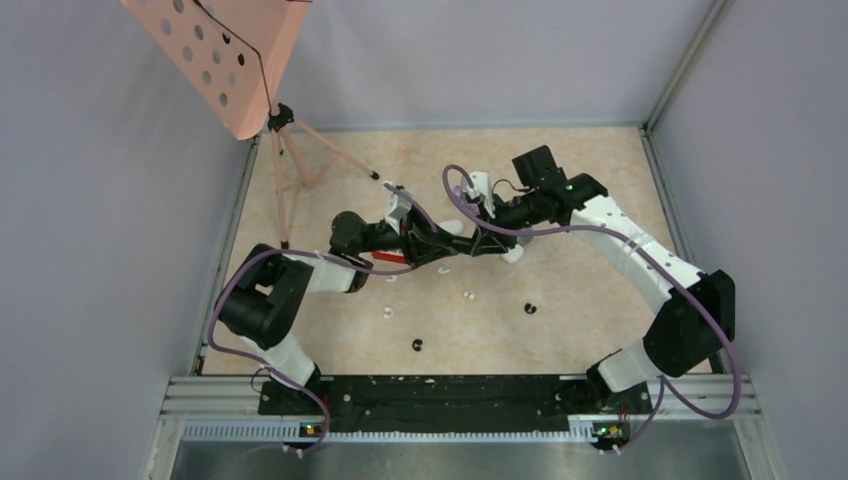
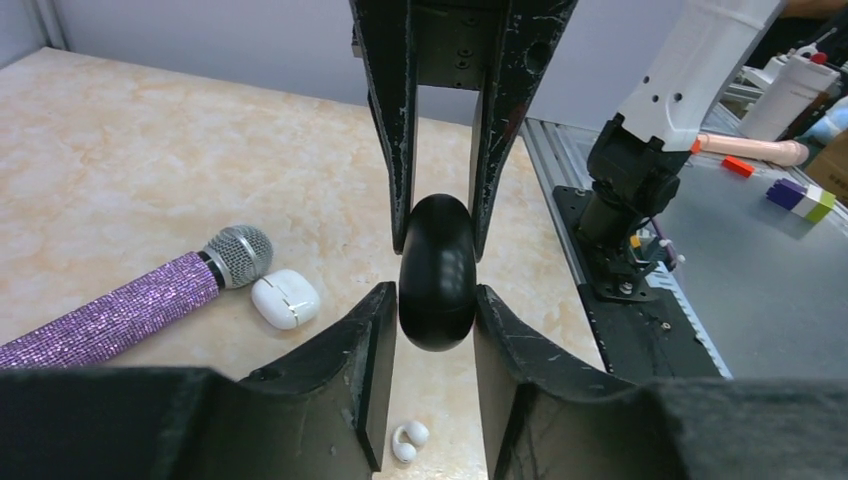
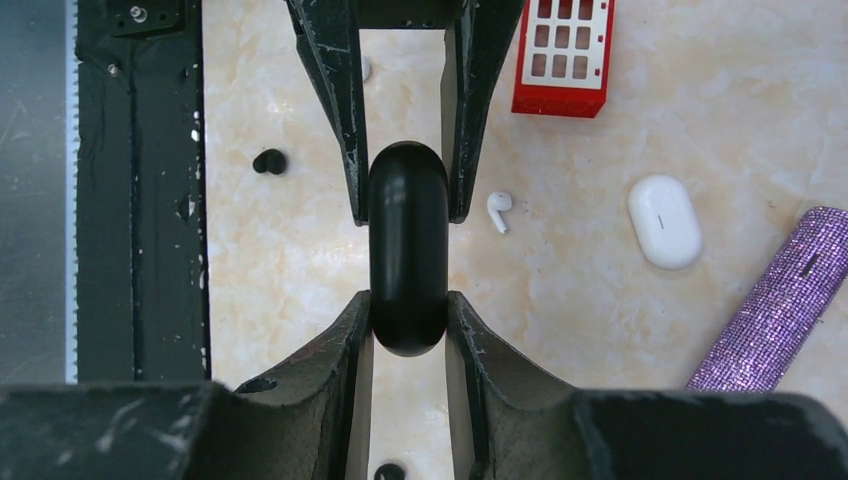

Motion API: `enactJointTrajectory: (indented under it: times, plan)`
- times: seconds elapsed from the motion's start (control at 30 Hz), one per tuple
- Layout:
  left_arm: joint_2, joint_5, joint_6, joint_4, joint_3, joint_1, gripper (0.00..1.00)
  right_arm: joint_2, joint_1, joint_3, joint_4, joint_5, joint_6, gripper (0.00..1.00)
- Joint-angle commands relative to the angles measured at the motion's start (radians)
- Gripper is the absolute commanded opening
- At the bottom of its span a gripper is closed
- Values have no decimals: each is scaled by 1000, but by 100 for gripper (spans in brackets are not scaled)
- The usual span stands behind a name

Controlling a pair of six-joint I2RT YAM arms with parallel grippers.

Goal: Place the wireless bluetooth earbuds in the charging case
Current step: Open the charging case.

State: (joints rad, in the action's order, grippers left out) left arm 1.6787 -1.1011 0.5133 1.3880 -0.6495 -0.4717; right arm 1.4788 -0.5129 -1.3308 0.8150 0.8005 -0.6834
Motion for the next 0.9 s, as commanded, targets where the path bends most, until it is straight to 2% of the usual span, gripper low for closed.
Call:
enactJointTrajectory:
  times: [0.0,0.17,0.63,0.73,0.87]
  plan:
    - [31,61,-16,17,-6,-6,42,-12,-19,-65,-13,-20,-27,12]
    - [43,58,7,25,-23,-11,52,-12,-28,-68,-14,-39,-30,12]
    - [41,44,37,47,-26,-21,50,-5,-44,-73,-15,-98,-38,11]
    - [44,43,36,48,-26,-24,47,-3,-44,-77,-14,-95,-37,11]
    - [52,37,36,49,-32,-27,35,0,-44,-81,-14,-94,-34,11]
